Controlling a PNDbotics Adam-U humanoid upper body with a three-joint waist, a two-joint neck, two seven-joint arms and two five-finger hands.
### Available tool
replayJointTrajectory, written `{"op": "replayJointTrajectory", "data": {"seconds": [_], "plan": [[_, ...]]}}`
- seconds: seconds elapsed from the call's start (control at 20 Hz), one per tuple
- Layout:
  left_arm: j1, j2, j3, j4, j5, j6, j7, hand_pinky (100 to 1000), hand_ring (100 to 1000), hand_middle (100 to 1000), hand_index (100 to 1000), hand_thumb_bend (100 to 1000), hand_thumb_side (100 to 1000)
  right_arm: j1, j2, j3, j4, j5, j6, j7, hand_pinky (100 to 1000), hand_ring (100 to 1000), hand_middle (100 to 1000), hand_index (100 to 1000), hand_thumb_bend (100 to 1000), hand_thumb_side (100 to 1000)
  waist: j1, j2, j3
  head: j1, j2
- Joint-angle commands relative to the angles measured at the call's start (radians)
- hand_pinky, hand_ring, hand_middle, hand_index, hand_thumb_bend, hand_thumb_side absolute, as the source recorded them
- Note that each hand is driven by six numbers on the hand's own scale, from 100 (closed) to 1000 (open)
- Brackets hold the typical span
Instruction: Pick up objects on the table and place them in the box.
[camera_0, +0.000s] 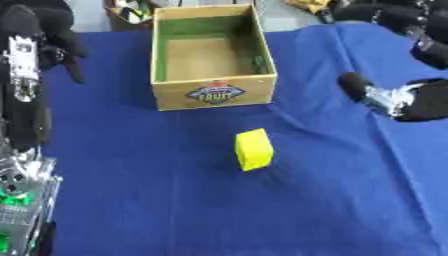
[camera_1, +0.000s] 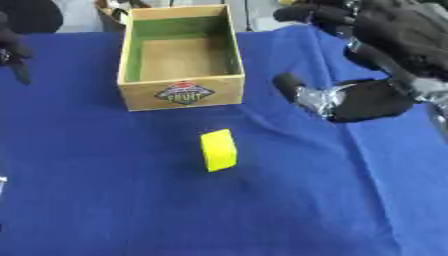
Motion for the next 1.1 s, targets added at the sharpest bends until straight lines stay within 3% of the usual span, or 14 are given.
{"op": "replayJointTrajectory", "data": {"seconds": [0.05, 0.2, 0.35, 0.5, 0.6, 0.8, 1.1], "plan": [[-0.004, 0.008, -0.009, -0.018, 0.005, 0.000, -0.007, 252, 454, 457, 635, 100, 842, -0.069, -0.007, 0.034, -0.010, -0.013, 0.005, 0.215, 786, 817, 832, 949, 290, 933, -0.005, -0.029, 0.004, -0.012, 0.011], [-0.002, 0.008, -0.012, -0.018, 0.007, 0.000, -0.010, 252, 454, 457, 635, 100, 842, -0.128, 0.011, 0.071, 0.039, -0.056, -0.002, 0.364, 793, 832, 845, 972, 313, 857, -0.010, -0.032, 0.011, -0.018, 0.014], [-0.002, 0.008, -0.014, -0.018, 0.009, 0.001, -0.012, 252, 454, 457, 635, 100, 841, -0.159, 0.028, 0.108, 0.110, -0.061, -0.021, 0.388, 791, 837, 847, 991, 398, 790, -0.015, -0.032, 0.017, -0.023, 0.013], [-0.003, 0.008, -0.015, -0.018, 0.010, 0.001, -0.014, 252, 454, 457, 634, 100, 841, -0.178, 0.046, 0.141, 0.181, -0.053, -0.032, 0.390, 785, 847, 840, 1000, 569, 619, -0.018, -0.031, 0.020, -0.025, 0.014], [-0.004, 0.007, -0.015, -0.018, 0.010, 0.001, -0.014, 252, 454, 457, 634, 100, 841, -0.189, 0.061, 0.160, 0.227, -0.035, -0.031, 0.390, 783, 849, 834, 1000, 589, 584, -0.020, -0.030, 0.023, -0.026, 0.014], [-0.008, 0.006, -0.017, -0.018, 0.011, 0.000, -0.017, 252, 455, 457, 634, 100, 841, -0.212, 0.098, 0.179, 0.313, 0.008, 0.005, 0.391, 777, 845, 813, 1000, 631, 584, -0.022, -0.029, 0.032, -0.031, 0.016], [-0.013, 0.001, -0.018, -0.018, 0.014, -0.002, -0.018, 252, 455, 457, 634, 100, 841, -0.237, 0.189, 0.192, 0.442, 0.107, 0.070, 0.391, 764, 836, 801, 1000, 599, 581, -0.019, -0.027, 0.041, -0.045, 0.009]]}}
